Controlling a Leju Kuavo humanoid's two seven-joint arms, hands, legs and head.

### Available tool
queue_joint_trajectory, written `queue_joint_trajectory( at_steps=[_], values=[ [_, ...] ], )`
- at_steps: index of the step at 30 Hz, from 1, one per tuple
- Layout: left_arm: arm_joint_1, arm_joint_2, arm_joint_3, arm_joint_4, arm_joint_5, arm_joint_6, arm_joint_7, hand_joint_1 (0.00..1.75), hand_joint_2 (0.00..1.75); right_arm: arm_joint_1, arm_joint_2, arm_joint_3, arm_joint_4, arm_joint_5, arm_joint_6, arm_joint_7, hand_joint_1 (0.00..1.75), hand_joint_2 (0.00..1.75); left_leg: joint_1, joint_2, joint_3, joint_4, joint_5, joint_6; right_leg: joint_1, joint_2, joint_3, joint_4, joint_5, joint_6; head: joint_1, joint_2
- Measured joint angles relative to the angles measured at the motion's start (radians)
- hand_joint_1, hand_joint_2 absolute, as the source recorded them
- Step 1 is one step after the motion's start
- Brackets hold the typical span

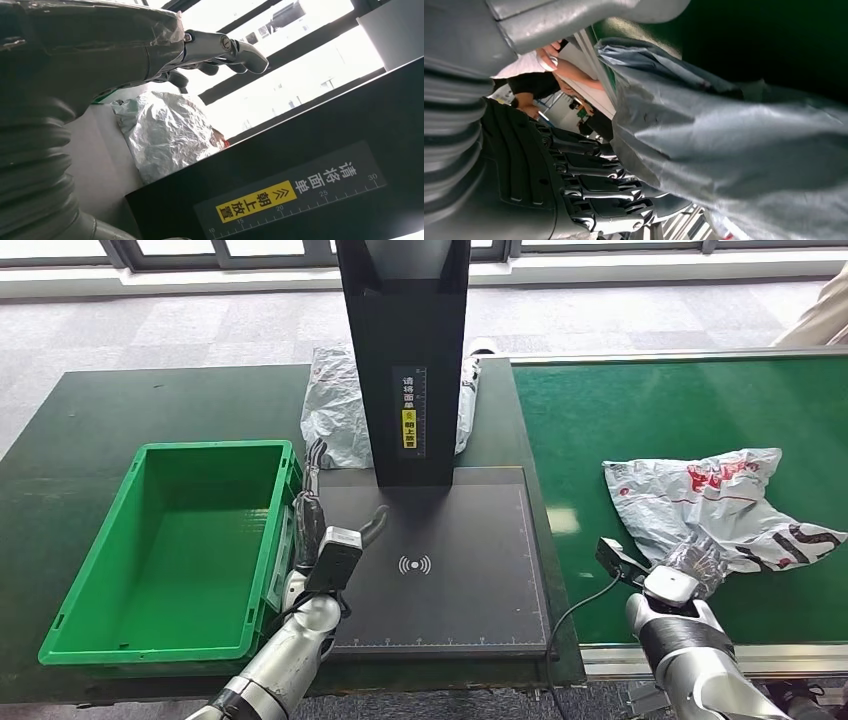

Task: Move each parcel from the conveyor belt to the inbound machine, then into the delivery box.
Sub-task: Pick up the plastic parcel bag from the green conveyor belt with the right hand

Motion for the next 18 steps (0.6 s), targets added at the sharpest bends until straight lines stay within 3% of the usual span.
queue_joint_trajectory(
  at_steps=[12, 18],
  values=[
    [-0.008, -0.003, 0.005, 0.011, 0.026, -0.025, 0.000, 0.00, 1.75, 0.007, -0.015, 0.000, 0.010, 0.000, 0.035, 0.009, 1.75, 1.75, 0.000, 0.000, 0.000, 0.000, 0.000, 0.000, 0.000, 0.000, 0.000, 0.000, 0.000, 0.000, 0.000, 0.000],
    [-0.014, 0.001, 0.005, 0.027, -0.039, -0.016, 0.000, 0.00, 1.75, 0.004, -0.014, 0.000, 0.012, 0.000, 0.026, 0.004, 1.75, 1.75, 0.000, 0.000, 0.000, 0.000, 0.000, 0.000, 0.000, 0.000, 0.000, 0.000, 0.000, 0.000, 0.000, 0.000]
  ],
)
